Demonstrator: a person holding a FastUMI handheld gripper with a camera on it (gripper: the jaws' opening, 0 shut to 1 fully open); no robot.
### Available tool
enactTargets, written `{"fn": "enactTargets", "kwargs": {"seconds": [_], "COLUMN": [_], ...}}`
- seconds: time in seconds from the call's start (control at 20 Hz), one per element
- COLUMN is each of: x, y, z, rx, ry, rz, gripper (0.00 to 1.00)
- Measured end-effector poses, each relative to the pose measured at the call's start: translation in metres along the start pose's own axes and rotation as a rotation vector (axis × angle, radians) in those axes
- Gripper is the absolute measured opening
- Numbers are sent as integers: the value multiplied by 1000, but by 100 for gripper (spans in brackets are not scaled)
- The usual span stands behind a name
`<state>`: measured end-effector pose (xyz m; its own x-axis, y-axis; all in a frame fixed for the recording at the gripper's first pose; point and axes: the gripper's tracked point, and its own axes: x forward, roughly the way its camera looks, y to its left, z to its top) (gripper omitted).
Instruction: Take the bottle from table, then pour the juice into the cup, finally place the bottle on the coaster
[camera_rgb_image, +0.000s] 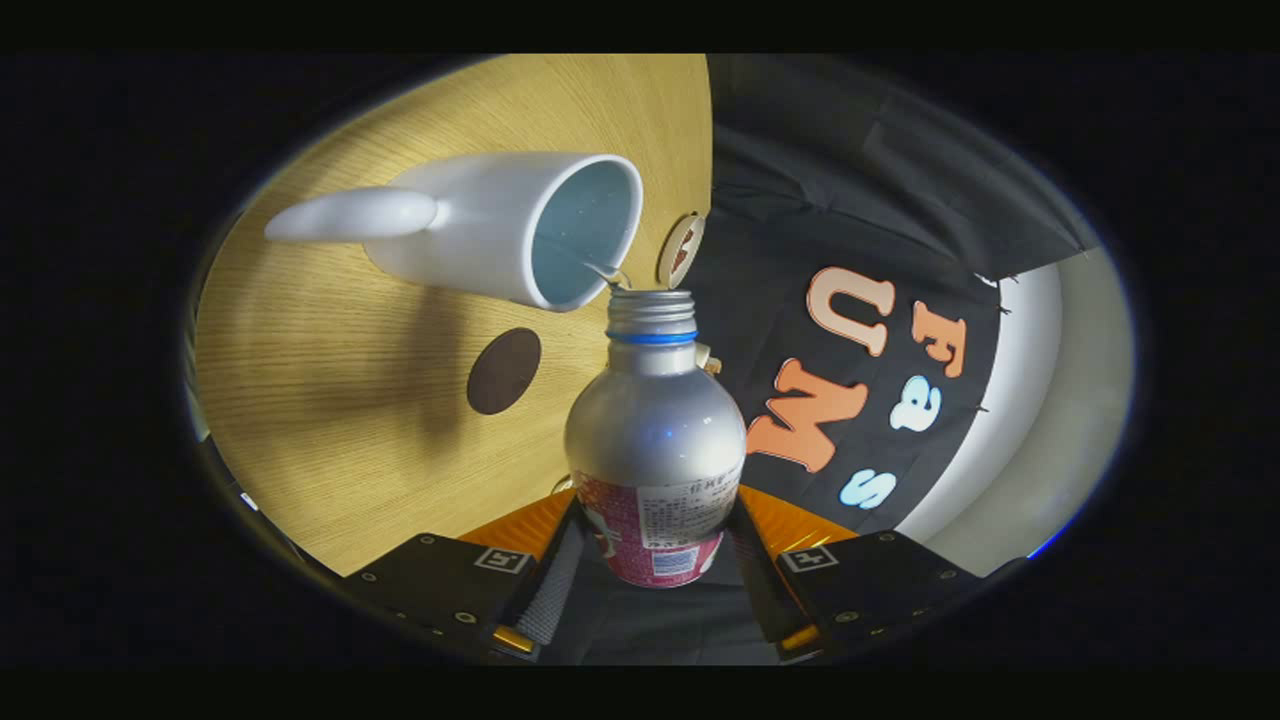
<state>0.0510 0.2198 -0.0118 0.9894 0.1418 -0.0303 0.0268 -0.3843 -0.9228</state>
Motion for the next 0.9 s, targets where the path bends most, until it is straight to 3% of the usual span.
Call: {"fn": "enactTargets", "kwargs": {"seconds": [0.9], "x": [1], "y": [-8], "z": [6], "rx": [-88], "ry": [-3], "rz": [-7], "gripper": [76]}}
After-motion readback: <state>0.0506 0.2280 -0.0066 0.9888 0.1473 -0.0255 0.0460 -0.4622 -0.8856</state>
